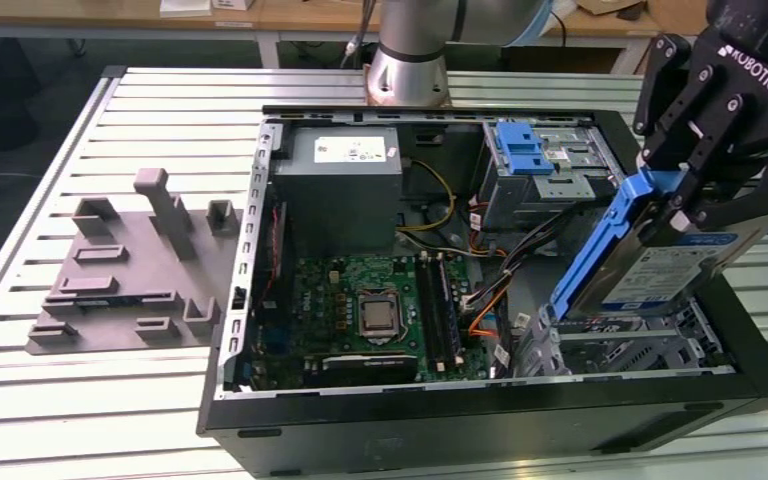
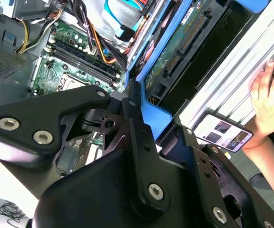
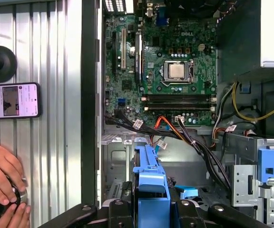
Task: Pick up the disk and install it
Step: 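Insert the disk into the insertion slot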
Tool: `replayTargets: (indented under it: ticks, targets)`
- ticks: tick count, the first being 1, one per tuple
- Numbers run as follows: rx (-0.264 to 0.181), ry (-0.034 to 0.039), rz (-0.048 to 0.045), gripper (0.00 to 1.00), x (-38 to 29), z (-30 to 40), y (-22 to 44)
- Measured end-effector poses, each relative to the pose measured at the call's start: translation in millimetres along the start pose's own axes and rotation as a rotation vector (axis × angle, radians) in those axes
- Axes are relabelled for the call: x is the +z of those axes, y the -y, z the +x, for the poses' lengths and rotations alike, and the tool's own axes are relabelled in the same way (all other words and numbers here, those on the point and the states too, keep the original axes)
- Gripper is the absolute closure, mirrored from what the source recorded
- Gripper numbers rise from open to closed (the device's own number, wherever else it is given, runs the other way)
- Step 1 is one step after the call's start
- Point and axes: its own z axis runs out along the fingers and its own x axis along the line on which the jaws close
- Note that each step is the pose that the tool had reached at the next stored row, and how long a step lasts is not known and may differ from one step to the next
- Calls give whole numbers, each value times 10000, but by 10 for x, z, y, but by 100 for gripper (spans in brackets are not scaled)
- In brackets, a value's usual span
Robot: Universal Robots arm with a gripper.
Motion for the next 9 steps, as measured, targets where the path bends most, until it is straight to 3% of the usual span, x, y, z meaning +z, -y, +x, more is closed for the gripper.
replayTargets:
  ticks: [9]
  targets:
    - [-2,0,0,64,51,0,3]
